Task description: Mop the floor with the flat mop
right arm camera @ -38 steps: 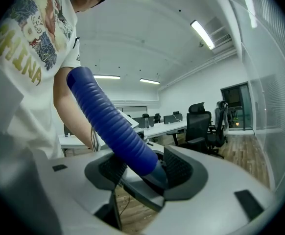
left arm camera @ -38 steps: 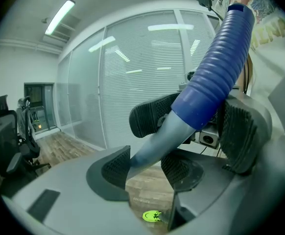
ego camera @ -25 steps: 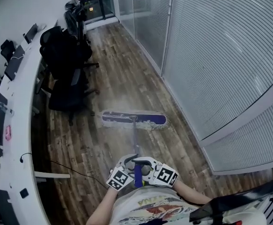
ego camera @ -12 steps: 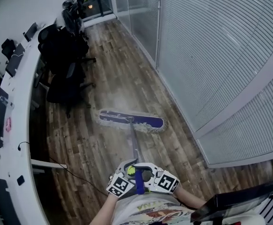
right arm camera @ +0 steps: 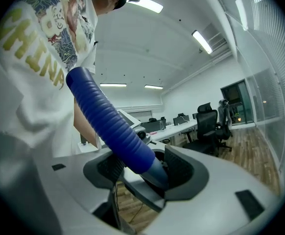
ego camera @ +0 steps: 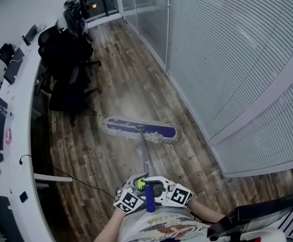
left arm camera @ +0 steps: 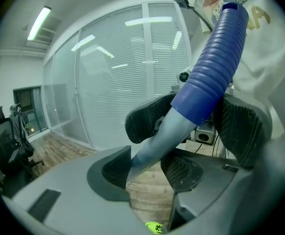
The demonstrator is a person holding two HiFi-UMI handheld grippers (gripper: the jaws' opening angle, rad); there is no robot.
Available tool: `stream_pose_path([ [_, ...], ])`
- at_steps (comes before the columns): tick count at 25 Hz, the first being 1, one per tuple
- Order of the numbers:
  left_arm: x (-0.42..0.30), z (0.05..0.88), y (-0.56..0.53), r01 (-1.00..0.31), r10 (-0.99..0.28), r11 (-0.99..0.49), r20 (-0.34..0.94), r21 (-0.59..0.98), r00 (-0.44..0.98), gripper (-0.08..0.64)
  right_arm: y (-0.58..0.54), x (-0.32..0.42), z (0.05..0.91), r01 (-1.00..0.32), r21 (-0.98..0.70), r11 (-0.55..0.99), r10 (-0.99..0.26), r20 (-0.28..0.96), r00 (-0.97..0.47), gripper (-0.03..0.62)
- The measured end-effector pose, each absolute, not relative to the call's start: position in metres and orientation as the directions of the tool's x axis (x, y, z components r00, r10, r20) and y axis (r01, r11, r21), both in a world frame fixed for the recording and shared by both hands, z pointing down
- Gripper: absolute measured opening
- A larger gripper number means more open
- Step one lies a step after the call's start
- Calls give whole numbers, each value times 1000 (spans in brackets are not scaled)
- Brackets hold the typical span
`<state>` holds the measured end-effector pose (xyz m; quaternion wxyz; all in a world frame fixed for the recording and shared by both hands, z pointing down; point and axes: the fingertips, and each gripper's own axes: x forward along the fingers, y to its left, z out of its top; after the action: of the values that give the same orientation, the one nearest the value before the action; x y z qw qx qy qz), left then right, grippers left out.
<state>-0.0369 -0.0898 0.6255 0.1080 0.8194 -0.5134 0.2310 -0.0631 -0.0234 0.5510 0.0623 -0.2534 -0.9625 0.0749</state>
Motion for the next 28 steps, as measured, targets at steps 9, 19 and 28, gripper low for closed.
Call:
stream_pose_path([
  [9, -142, 638, -111, -873, -777, -486, 476, -39, 411, 172, -45, -171, 565, 439, -163, 883, 459, 111, -881, 239],
  [19, -244, 639, -178, -840, -755, -541, 470, -54, 456, 172, -114, -276, 568, 362, -147, 921, 377, 96, -921, 239],
  [28, -350, 644, -287, -861, -769, -507, 470, -33, 435, 173, -221, -380, 574, 376, -128, 918, 388, 89, -917, 239],
])
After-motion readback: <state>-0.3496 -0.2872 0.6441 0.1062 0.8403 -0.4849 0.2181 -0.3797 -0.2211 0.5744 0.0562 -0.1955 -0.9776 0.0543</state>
